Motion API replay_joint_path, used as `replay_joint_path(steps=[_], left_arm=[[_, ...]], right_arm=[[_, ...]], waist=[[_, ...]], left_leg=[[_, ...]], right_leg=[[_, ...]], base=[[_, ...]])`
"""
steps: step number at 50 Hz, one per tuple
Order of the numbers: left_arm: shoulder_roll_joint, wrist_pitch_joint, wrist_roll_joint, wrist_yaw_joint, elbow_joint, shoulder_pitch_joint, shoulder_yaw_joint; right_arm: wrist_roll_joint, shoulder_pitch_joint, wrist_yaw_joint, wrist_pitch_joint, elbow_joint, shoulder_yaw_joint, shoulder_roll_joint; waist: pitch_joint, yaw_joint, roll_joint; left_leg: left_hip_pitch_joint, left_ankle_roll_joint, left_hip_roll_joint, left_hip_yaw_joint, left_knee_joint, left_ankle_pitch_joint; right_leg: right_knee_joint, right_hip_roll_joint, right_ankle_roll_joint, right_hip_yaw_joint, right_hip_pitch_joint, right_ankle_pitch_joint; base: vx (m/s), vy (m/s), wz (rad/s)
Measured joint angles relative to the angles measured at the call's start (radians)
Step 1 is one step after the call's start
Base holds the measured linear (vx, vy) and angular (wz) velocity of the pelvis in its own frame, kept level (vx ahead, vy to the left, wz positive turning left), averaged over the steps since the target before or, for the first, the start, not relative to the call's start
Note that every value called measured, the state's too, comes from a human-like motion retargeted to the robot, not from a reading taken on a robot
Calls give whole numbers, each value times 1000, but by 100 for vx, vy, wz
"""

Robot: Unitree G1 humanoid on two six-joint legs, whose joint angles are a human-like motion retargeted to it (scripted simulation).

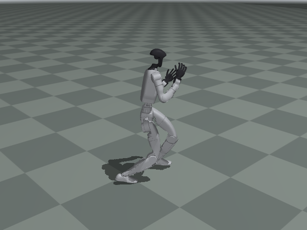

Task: Sport exercise

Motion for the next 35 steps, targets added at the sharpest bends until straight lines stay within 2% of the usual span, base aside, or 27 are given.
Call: replay_joint_path(steps=[2, 5, 8, 10, 11, 15, 17, 19, 21, 23, 25, 27, 30, 32, 33, 35], left_arm=[[7, 18, 10, -48, 2, -9, -29], [82, 23, 35, -92, -36, -162, -77], [192, 17, 23, -113, -75, -467, -146], [220, -5, -28, -111, -89, -643, -205], [216, -16, -57, -116, -92, -690, -228], [181, -29, -96, -124, -106, -708, -255], [176, -12, -82, -83, -122, -655, -244], [176, 12, -63, -51, -128, -584, -223], [177, 42, -35, -36, -122, -494, -187], [167, 65, -10, -37, -103, -397, -155], [136, 81, 11, -54, -63, -303, -143], [74, 96, 34, -110, -5, -230, -172], [19, 123, 2, -215, 25, -130, -251], [28, 135, -39, -266, 10, -70, -318], [41, 141, -52, -285, 5, -54, -349], [72, 148, -62, -315, 10, -35, -403]], right_arm=[[-13, 47, 65, 12, 14, 21, 25], [-26, 79, 161, 37, 23, 52, 38], [-27, 6, 218, 45, -15, 47, 34], [0, -86, 228, 38, -67, 33, 33], [24, -132, 219, 30, -96, 30, 35], [103, -260, 152, -2, -156, 65, 11], [124, -280, 134, 3, -159, 92, -18], [133, -271, 130, 16, -162, 108, -53], [145, -239, 127, 32, -152, 117, -93], [157, -174, 128, 45, -124, 118, -127], [167, -78, 140, 56, -73, 110, -160], [157, 62, 167, 58, 6, 91, -177], [170, 282, 194, 50, 115, 73, -118], [216, 377, 207, 44, 127, 81, -61], [243, 402, 208, 38, 120, 87, -40], [308, 421, 202, 25, 90, 103, -14]], waist=[[5, -37, -24], [-28, -112, -4], [-84, -160, 47], [-119, -173, 70], [-133, -170, 70], [-211, -160, 57], [-227, -154, 64], [-224, -154, 75], [-217, -153, 98], [-204, -154, 135], [-171, -161, 192], [-117, -193, 239], [-116, -219, 254], [-114, -191, 279], [-112, -177, 298], [-123, -182, 304]], left_leg=[[18, 65, -67, 56, 19, -24], [7, 156, -110, 92, 75, -92], [-11, 176, -101, 68, 84, -113], [3, 145, -96, 51, 4, -51], [19, 95, -110, 26, -74, 40], [-19, -136, -73, 11, -320, 532], [-63, -111, 1, 64, -213, 492], [-76, -17, 94, 131, 7, 344], [-56, 64, 211, 188, 230, 191], [-10, 118, 308, 214, 376, 30], [63, 140, 350, 218, 409, -153], [122, 154, 314, 240, 283, -251], [155, 148, 210, 276, 33, -251], [240, 101, 190, 258, -55, -236], [282, 69, 189, 242, -107, -193], [332, -1, 144, 205, -226, -34]], right_leg=[[109, -56, 84, 20, 26, 152], [304, -50, 177, 32, -3, 363], [409, 2, 177, 12, -75, 495], [366, 30, 177, 17, -117, 558], [293, 44, 177, 25, -134, 601], [1, 106, 178, 8, -306, 824], [-41, 150, 178, 8, -388, 796], [-29, 169, 161, 16, -446, 690], [-17, 184, 96, -2, -475, 547], [-1, 187, 14, -58, -478, 367], [14, 172, -62, -149, -450, 158], [19, 87, -104, -266, -411, 26], [-7, -85, -103, -438, -358, 52], [-54, -64, -72, -454, -287, 173], [-85, -31, -68, -451, -258, 224], [-100, -10, -56, -437, -254, 346]], base=[[38, 34, 78], [24, 24, 58], [10, 11, 36], [-2, 7, 57], [-9, 0, 94], [-20, -8, 173], [-32, 0, 216], [-36, 5, 249], [-32, 0, 266], [-29, -3, 288], [-27, -1, 348], [-32, -1, 466], [-18, 6, 477], [8, 16, 358], [11, 16, 331], [10, 14, 351]])
